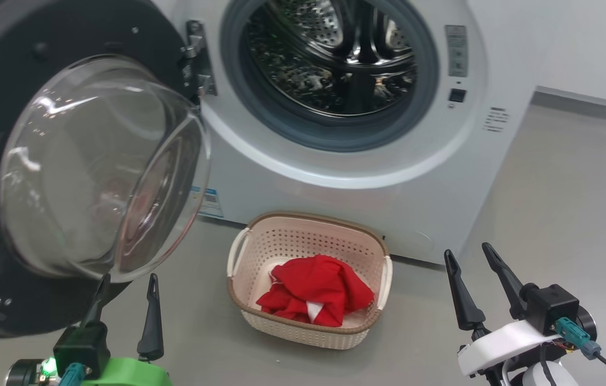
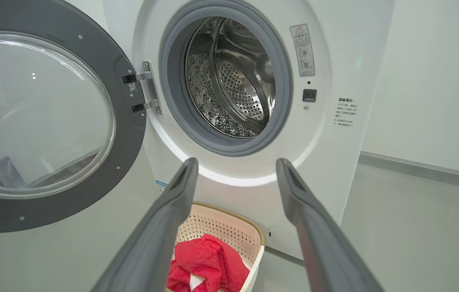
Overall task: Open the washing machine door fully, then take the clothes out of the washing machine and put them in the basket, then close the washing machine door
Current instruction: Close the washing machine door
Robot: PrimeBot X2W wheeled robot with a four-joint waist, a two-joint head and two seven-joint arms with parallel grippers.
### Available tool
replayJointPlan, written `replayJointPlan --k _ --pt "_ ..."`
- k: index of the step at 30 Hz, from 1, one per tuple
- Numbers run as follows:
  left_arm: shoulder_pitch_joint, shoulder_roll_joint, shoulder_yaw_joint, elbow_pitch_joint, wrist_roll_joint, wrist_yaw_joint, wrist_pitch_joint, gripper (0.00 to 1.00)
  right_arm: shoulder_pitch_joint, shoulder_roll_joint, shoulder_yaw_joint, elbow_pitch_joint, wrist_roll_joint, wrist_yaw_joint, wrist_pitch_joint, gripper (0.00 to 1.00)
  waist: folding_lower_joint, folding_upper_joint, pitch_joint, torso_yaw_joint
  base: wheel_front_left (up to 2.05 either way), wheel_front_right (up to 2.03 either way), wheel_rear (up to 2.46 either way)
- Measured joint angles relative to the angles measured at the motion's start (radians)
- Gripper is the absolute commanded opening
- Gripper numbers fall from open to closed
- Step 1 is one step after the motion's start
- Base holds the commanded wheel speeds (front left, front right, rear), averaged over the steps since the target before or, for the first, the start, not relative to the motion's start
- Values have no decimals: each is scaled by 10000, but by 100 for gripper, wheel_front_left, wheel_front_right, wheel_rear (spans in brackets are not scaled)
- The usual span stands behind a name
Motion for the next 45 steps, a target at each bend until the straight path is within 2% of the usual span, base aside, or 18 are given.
replayJointPlan --k 10,16,21,31,32,33,34,40,45 --pt "3 -15 -10 -61 -8 2 12 100 1 17 44 -75 31 2 0 100 0 0 -34 1396 0 0 0" --pt "5 -19 211 -142 -173 2 0 100 -8 29 238 -69 27 29 0 100 0 0 38 1973 0 0 0" --pt "6 -29 324 -127 -184 4 -13 100 -23 29 337 -4 25 33 0 100 0 0 129 2129 0 0 0" --pt "8 -73 405 -81 -357 17 -102 100 -24 31 408 69 27 75 0 100 0 0 107 2023 0 0 0" --pt "8 -77 403 -81 -359 17 -102 89 -24 31 408 73 27 75 0 100 0 0 105 2010 0 0 0" --pt "8 -79 399 -82 -370 17 -104 38 -24 31 408 77 27 75 2 100 0 0 102 1997 0 0 0" --pt "8 -88 395 -88 -462 17 -105 0 -24 29 408 81 27 75 0 100 0 0 98 1986 0 0 0" --pt "8 -150 401 -236 -1012 -17 -336 0 -24 29 407 115 27 75 0 100 0 0 58 1955 0 0 0" --pt "-28 -217 667 -779 -2901 -585 -635 0 -24 31 403 117 27 77 2 100 0 0 3 1953 0 0 0"
